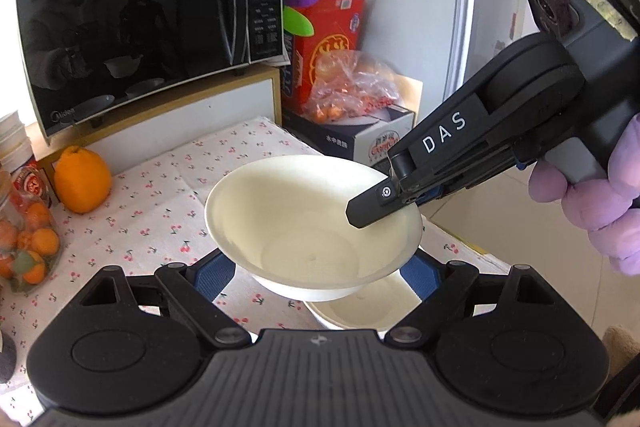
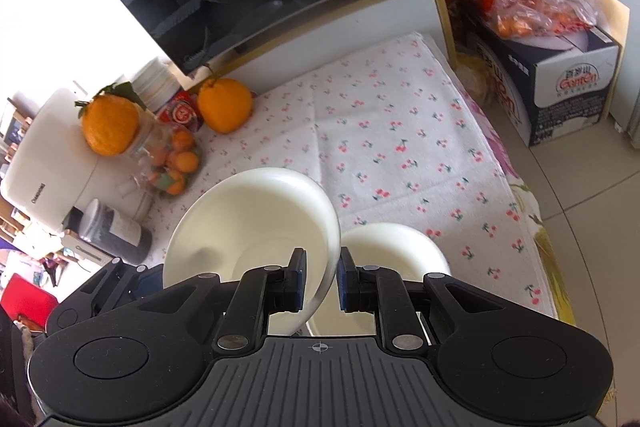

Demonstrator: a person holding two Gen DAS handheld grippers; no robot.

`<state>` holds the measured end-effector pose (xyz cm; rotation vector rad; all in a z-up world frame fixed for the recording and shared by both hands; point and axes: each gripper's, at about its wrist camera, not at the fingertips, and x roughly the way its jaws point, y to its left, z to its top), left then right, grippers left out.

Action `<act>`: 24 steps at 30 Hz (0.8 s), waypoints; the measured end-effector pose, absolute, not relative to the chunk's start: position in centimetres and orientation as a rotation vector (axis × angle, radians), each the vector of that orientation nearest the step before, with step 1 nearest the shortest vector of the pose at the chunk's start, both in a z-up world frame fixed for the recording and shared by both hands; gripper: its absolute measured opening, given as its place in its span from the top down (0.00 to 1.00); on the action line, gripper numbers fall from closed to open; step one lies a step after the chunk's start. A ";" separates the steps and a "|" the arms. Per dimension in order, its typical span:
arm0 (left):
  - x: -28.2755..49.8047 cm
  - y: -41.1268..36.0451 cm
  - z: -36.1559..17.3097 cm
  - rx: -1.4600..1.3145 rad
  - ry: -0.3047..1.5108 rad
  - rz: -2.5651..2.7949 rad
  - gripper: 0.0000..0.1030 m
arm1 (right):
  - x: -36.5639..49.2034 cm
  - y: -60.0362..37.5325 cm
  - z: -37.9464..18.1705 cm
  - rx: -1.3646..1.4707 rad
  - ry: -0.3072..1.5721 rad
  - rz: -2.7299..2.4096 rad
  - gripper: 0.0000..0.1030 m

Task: Organize plates and bowls
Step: 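Lower the small cream bowl into the nested bowls with both tools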

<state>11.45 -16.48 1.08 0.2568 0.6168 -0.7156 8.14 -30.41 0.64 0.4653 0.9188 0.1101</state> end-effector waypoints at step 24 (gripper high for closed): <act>12.7 -19.8 -1.5 0.272 0.751 -0.759 0.16 | 8.2 -33.6 -3.0 0.484 1.023 -0.003 0.85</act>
